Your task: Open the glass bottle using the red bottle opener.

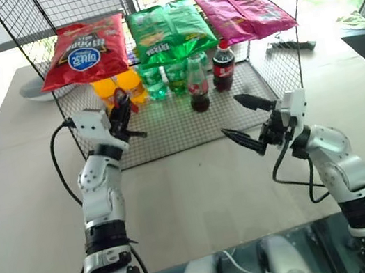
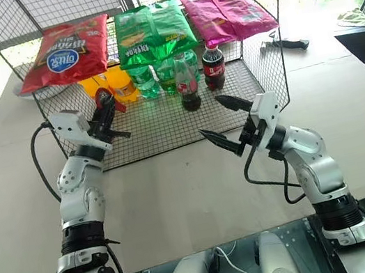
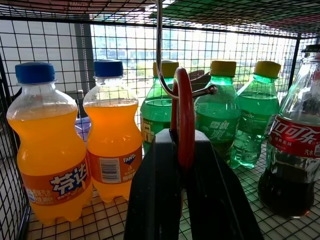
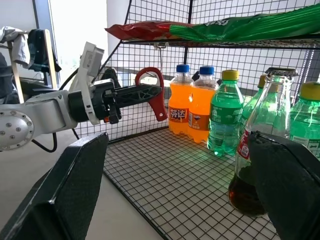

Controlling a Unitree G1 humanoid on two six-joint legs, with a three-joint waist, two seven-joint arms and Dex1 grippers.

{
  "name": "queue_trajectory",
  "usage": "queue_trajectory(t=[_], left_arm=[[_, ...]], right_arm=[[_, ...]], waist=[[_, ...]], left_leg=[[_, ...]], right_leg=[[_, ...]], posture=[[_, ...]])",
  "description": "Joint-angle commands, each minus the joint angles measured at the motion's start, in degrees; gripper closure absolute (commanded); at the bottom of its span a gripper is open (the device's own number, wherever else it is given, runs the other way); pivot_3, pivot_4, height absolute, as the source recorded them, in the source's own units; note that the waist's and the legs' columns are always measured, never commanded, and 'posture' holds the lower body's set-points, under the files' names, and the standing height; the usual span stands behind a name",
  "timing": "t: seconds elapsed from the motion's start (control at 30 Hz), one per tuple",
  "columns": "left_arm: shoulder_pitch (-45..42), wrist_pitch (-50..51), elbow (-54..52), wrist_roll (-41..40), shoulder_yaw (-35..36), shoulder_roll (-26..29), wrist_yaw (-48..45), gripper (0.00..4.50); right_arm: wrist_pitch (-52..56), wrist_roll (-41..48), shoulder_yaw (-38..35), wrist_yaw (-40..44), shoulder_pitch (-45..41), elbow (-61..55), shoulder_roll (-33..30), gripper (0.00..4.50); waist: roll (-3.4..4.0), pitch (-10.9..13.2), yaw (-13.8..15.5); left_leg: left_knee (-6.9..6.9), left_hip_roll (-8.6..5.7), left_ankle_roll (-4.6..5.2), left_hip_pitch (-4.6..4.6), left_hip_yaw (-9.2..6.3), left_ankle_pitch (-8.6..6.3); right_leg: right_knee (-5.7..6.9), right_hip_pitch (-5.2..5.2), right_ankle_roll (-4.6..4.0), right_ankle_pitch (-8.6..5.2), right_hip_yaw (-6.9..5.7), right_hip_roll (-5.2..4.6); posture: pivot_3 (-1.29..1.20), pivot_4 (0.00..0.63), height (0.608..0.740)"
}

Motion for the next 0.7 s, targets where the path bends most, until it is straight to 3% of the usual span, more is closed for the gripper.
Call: queue_trajectory(t=[0.03, 0.5, 0.7], left_arm=[[0.3, 0.8, -5.5, -4.2, 1.7, -0.8, -0.3, 4.47], [4.8, 23.7, -18.1, -24.7, 1.8, -3.0, -3.5, 4.47], [6.2, 35.0, -22.4, -34.0, -0.2, -1.5, -9.2, 4.47]], right_arm=[[-1.5, 0.1, -0.4, -0.3, -1.1, -0.9, 0.4, 0.00], [-1.9, -1.2, -0.1, -1.7, -1.0, 0.0, 1.4, 0.00], [7.2, -1.4, 2.9, -5.3, -1.9, -1.0, 2.3, 0.00]], waist=[[0.00, 0.0, 0.0], [-0.01, 0.0, -0.8], [-0.01, 0.0, -1.2]], left_leg=[[0.00, 0.00, 0.00, -0.02, 0.00, 0.00], [0.02, 0.01, 0.00, -0.07, 0.01, 0.00], [0.03, 0.01, 0.00, -0.05, 0.03, 0.00]], right_leg=[[0.00, -0.02, 0.00, 0.00, 0.00, 0.00], [0.04, -0.03, 0.00, 0.00, 0.03, 0.02], [0.08, -0.03, 0.00, 0.00, 0.07, 0.02]], posture=[[0.00, 0.150, 0.740], [0.00, 0.150, 0.740], [0.00, 0.150, 0.740]])
